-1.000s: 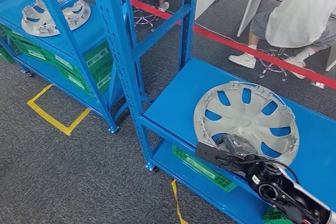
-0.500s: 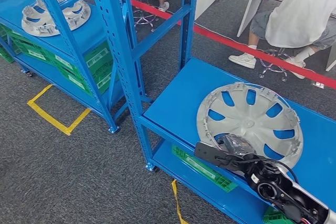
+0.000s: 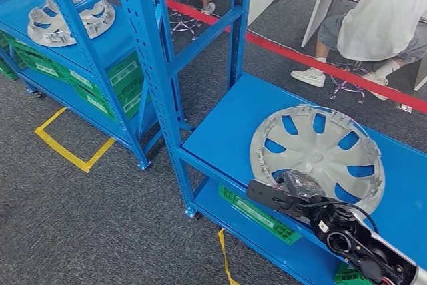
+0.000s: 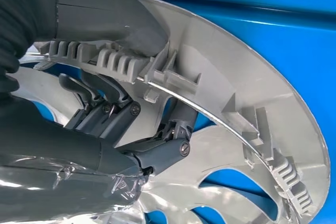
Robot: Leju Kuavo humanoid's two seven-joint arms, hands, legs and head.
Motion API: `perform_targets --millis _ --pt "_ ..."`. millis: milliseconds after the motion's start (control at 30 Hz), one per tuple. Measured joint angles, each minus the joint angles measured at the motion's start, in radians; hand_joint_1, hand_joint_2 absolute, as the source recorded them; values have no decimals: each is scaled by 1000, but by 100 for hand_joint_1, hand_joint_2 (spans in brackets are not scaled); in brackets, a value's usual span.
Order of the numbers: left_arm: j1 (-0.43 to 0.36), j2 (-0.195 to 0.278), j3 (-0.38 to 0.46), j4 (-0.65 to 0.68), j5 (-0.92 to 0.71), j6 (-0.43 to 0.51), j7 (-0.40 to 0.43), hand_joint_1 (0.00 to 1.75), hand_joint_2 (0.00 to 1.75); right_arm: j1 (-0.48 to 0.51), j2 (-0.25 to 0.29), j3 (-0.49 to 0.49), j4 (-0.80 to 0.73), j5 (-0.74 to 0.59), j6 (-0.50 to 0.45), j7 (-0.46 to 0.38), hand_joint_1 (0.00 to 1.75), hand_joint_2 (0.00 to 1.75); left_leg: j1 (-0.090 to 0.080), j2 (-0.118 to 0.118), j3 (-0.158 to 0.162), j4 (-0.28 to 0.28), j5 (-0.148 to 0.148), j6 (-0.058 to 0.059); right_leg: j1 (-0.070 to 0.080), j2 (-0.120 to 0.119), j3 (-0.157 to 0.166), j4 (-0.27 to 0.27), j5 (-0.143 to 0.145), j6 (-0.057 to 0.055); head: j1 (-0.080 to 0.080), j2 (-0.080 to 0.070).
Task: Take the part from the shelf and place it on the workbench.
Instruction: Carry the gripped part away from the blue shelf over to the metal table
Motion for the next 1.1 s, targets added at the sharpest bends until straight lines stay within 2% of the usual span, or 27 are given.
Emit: perform_targets --millis 300,467,633,900,1100 --pt "0 5 0 0 -6 11 -14 0 175 2 0 4 0 -48 -43 -2 175 175 0 0 0 0 0 0 0 0 0 0 0 0 0 0" --pt "0 7 0 0 1 19 -18 0 175 -2 0 19 0 -152 -167 -73 175 175 0 0 0 0 0 0 0 0 1 0 0 0 0 0" --pt "0 8 0 0 3 21 -19 0 175 -7 0 23 0 -180 -195 -115 175 175 0 0 0 0 0 0 0 0 1 0 0 0 0 0" --pt "0 8 1 0 7 21 -22 0 175 -12 0 22 -6 -259 -250 -287 175 175 0 0 -1 0 0 0 0 -1 1 0 0 0 0 0" --pt "0 9 2 0 17 19 -32 0 175 -20 19 9 -35 -277 -289 -529 175 175 0 0 0 0 0 0 0 0 1 0 0 0 0 0"
